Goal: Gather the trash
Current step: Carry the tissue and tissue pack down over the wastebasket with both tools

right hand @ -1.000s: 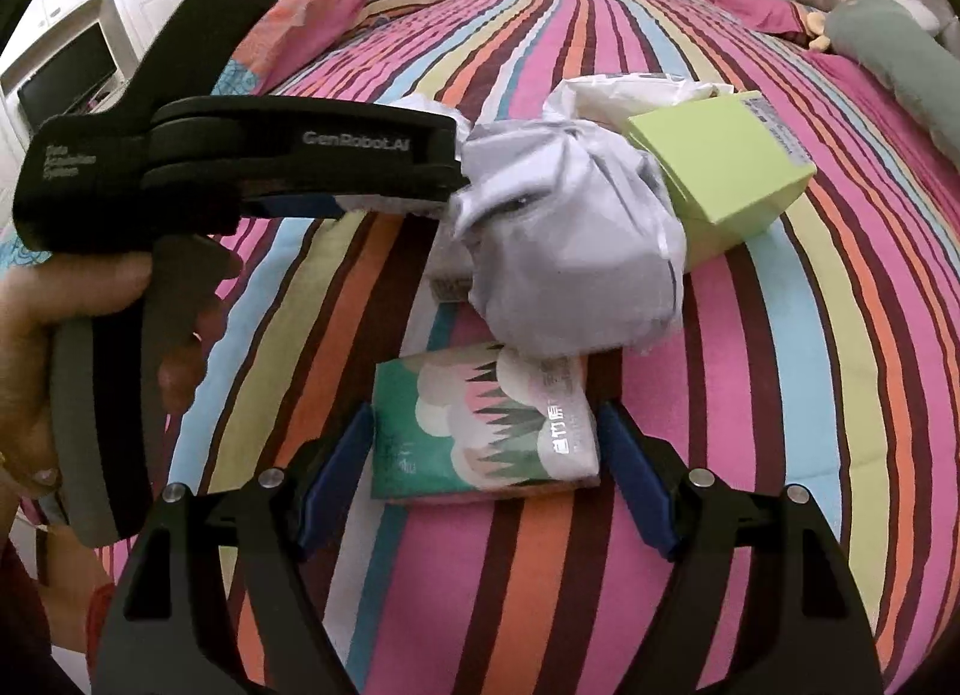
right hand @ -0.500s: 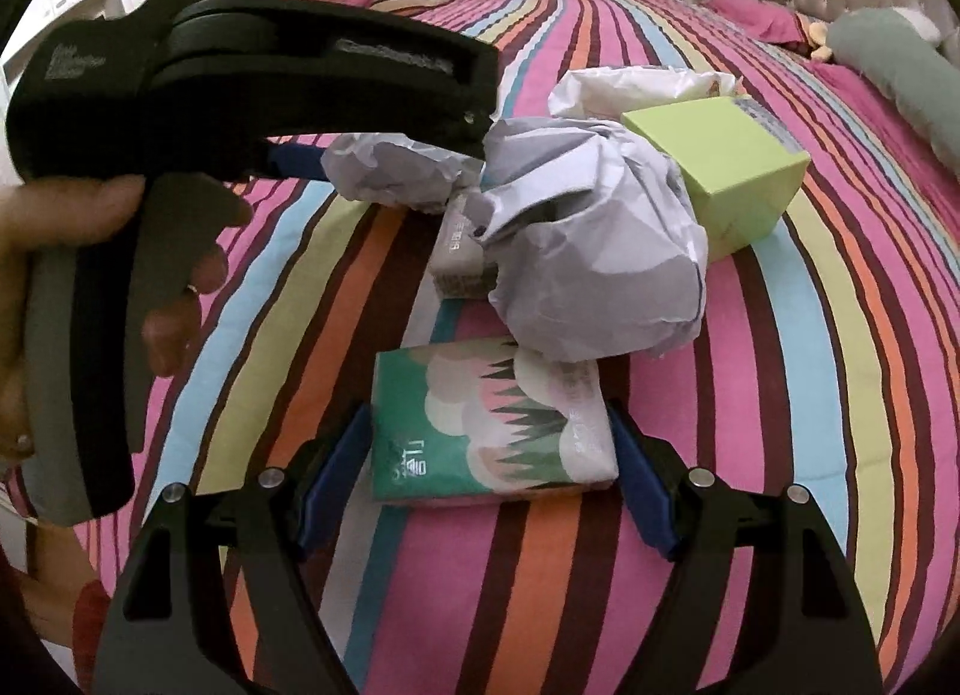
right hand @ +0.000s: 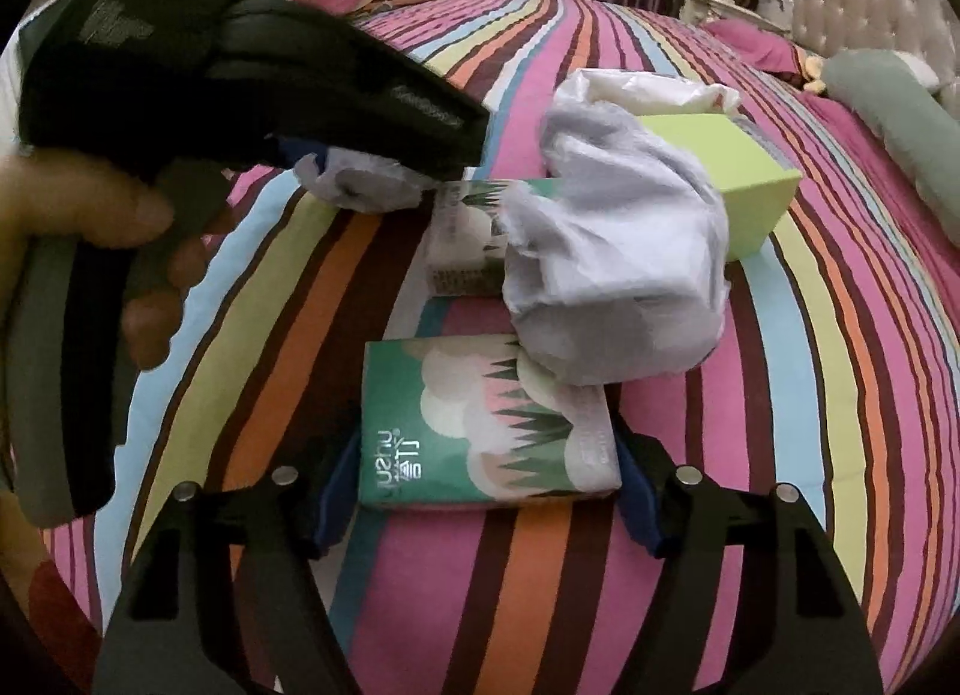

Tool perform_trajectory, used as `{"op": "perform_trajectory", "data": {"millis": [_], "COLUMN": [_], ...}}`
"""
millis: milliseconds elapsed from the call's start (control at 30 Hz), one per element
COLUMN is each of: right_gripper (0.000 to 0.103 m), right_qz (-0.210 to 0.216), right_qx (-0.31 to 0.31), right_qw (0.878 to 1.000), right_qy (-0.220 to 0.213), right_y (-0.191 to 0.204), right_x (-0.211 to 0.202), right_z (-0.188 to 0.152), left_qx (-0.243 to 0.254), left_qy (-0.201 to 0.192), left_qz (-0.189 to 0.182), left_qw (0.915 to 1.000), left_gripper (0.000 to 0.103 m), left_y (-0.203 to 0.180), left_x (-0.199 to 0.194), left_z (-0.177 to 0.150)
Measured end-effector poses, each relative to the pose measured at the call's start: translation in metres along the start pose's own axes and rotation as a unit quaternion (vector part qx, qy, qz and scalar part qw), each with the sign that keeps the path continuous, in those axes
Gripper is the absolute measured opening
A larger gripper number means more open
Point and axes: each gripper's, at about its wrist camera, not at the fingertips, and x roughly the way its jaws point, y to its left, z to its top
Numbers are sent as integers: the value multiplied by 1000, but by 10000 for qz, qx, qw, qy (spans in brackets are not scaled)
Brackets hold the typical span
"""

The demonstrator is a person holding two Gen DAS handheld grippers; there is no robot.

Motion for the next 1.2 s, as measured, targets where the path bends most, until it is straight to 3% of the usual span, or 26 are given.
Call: {"op": "perform_trajectory", "data": {"millis": [400,700,867,1200], "right_gripper": [67,67,67,67], "right_qz": [-11,36,137,396], "right_qx": [439,1137,1534,1790], "right_qw": [9989,9934,9879,9824], "right_qy": [-135,-155,-198,-355], "right_y": [-19,-43,-55,-46], "right_x": [-31,-59,-70,-111], "right_z": [-17,-36,-44,-78], "left_qx": [-145,57,103,57], "left_qy": [-410,-691,-742,-805], "left_qz": [61,171,38,-141], "left_qw": [9990,9974,9972,9966], "left_gripper": [64,64,64,64], "left_y": [26,28,25,18], "left_x": [-54,-109,-135,-173], "left_z": [-47,-117,-158,-224]}}
